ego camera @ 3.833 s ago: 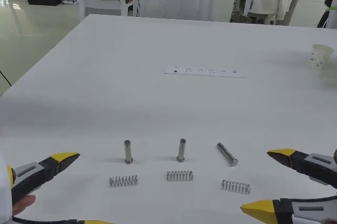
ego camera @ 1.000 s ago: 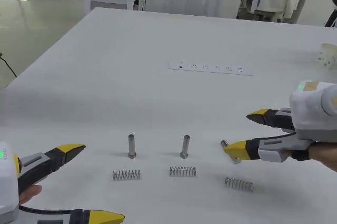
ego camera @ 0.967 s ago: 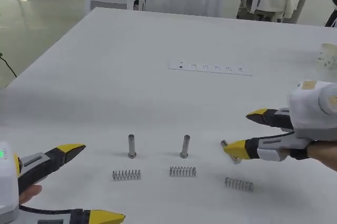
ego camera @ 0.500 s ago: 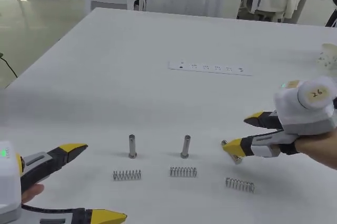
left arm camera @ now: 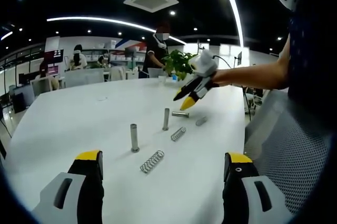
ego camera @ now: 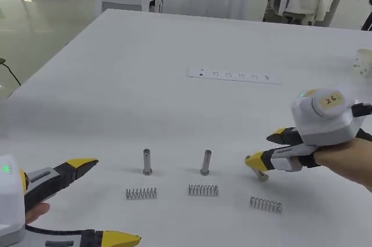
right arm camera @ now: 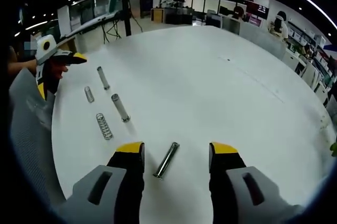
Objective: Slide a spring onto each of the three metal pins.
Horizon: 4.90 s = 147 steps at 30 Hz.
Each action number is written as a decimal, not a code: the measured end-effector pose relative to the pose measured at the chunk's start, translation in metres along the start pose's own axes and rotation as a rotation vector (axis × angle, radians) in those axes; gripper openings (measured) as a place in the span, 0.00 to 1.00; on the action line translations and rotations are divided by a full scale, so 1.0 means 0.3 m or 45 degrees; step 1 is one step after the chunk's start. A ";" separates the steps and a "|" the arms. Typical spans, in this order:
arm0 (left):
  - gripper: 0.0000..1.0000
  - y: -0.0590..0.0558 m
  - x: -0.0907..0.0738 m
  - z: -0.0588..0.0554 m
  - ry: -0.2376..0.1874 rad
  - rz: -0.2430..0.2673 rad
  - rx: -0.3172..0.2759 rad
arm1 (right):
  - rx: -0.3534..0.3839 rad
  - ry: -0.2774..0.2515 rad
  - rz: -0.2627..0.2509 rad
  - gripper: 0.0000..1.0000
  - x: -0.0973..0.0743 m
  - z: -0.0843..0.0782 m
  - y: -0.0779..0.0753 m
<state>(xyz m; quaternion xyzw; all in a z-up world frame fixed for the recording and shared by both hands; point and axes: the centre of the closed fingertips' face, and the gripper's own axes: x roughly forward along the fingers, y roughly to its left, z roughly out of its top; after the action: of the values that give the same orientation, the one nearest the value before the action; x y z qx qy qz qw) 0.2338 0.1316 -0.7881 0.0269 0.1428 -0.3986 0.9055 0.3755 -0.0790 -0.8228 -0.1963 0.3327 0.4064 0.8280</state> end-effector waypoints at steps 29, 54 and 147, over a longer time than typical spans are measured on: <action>0.91 -0.002 0.003 -0.003 0.004 -0.001 -0.001 | 0.105 0.141 -0.008 0.28 0.058 -0.045 0.002; 0.91 0.002 -0.002 -0.005 0.003 0.000 -0.005 | 0.148 0.236 -0.025 0.11 0.103 -0.056 0.017; 0.90 -0.009 -0.010 0.031 -0.022 -0.007 0.025 | 0.125 0.140 -0.071 0.05 -0.027 0.018 0.066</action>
<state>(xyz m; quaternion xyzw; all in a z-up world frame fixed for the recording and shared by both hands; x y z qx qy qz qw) 0.2321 0.1303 -0.7783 0.0319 0.1310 -0.4026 0.9054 0.3580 -0.0683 -0.8143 -0.1868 0.3915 0.3549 0.8282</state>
